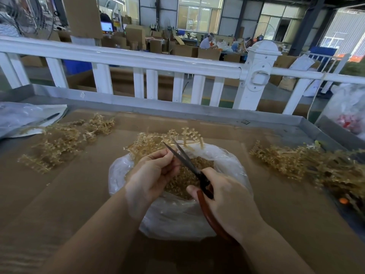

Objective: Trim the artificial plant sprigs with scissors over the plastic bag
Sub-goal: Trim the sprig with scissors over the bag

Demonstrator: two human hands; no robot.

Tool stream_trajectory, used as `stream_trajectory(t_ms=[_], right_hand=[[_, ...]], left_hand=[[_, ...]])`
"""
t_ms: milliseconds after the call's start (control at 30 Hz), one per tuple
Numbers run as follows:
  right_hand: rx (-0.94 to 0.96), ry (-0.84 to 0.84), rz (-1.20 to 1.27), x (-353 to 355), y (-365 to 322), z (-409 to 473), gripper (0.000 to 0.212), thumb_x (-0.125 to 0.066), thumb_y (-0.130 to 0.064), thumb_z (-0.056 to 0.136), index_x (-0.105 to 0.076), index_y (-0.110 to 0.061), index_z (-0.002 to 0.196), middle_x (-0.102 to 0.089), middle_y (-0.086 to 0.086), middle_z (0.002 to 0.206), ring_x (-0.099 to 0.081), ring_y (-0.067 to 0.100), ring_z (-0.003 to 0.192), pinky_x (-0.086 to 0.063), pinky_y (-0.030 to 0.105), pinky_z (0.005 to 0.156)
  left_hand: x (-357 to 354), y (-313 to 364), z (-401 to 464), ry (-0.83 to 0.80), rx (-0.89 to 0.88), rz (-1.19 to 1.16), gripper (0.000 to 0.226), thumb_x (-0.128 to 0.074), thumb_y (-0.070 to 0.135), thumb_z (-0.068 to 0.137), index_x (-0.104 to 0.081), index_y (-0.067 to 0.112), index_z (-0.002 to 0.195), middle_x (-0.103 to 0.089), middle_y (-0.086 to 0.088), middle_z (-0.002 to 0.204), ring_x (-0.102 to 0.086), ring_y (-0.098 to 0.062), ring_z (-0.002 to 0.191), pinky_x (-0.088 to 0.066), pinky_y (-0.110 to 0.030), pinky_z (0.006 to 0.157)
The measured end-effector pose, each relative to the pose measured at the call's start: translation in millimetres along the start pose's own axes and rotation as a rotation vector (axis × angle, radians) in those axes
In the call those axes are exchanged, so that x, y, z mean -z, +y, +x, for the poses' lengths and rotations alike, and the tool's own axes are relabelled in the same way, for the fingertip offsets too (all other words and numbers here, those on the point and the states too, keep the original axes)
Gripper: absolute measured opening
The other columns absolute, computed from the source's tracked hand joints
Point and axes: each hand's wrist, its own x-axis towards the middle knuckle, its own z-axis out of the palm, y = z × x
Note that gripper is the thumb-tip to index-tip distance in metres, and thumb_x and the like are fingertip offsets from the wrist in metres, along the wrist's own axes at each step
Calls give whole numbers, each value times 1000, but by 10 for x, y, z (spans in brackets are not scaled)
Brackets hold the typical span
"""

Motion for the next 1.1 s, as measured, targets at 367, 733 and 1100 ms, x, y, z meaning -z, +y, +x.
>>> stream_trajectory(t_ms=[367,733,1100], right_hand=[[6,34,58,-31,14,17,29,-48,-62,85,-42,-33,79,-40,-16,58,-44,-3,57,-35,10,58],[3,88,40,-45,-1,31,30,-58,-57,84,-43,-32,77,-32,-20,52,-37,-6,47,-35,7,52],[-56,27,160,-47,24,19,32,-56,-56,84,-52,-25,76,-44,-14,56,-50,2,58,-37,11,55]], left_hand=[[-19,-18,0,-44,28,-52,25,-51,1,90,-61,9,69,-62,-4,56,-61,-9,48,-54,-18,50],[-25,-38,8,-1,4,-27,20,-51,-1,91,-57,6,73,-63,-5,55,-61,-10,47,-54,-18,50],[-11,-64,7,40,10,-101,21,-51,-1,92,-56,9,74,-64,-5,59,-64,-11,53,-56,-22,56]])
